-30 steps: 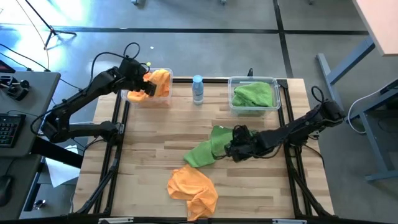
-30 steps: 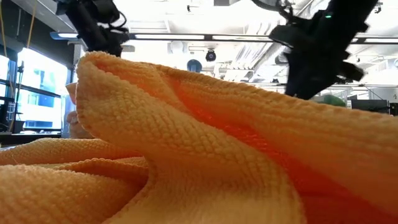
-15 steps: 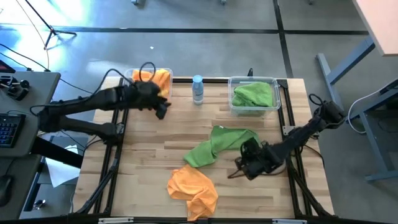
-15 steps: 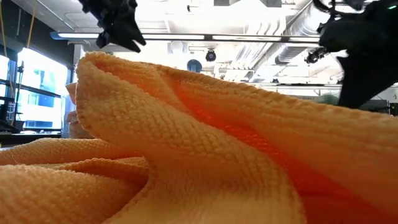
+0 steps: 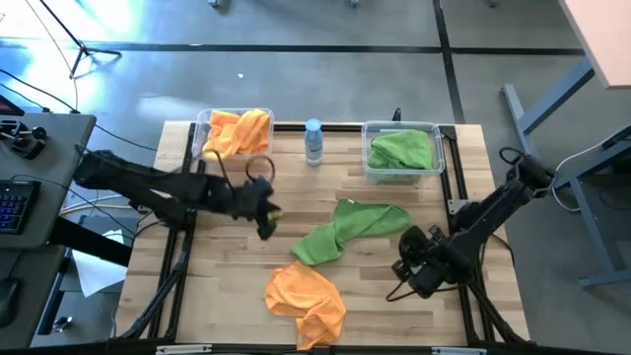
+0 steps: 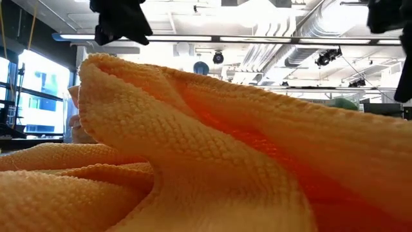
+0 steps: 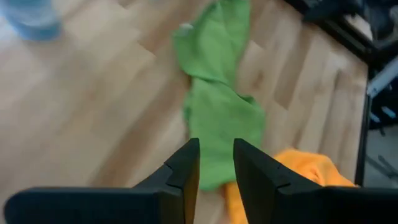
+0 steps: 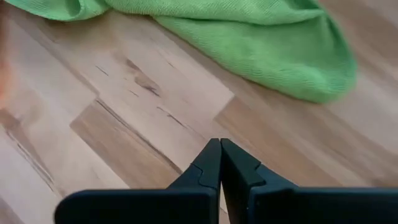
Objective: Sort microfiber towel by color & place in baskets
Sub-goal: Put the orange towel into the left transparent bin, then put the green towel into the right transparent bin
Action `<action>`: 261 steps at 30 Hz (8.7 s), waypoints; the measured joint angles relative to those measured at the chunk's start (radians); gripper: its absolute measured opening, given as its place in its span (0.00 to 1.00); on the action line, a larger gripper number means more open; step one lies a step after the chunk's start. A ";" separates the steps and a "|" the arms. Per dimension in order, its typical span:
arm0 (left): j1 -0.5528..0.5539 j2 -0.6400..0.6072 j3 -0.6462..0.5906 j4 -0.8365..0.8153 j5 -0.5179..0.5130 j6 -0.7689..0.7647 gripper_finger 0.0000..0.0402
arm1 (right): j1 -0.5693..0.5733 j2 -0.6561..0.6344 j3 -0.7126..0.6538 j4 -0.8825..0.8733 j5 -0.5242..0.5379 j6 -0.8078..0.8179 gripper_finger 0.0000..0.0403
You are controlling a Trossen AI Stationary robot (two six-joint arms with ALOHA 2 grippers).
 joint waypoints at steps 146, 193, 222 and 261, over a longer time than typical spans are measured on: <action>1.137 0.336 -0.103 -0.016 0.100 0.130 0.01 | -0.188 -0.120 -0.001 -0.052 0.115 -0.037 0.00; 0.891 -0.116 -0.064 -0.177 -0.029 0.290 0.28 | -0.625 0.071 0.055 0.653 -0.160 -1.311 0.45; 0.510 -0.206 -0.061 -0.105 0.068 0.212 0.27 | -0.609 0.605 0.432 0.245 -0.389 -1.329 0.05; 0.339 0.074 -0.065 -0.013 -0.006 0.185 0.27 | -0.984 -0.379 0.168 0.404 0.303 -1.574 0.01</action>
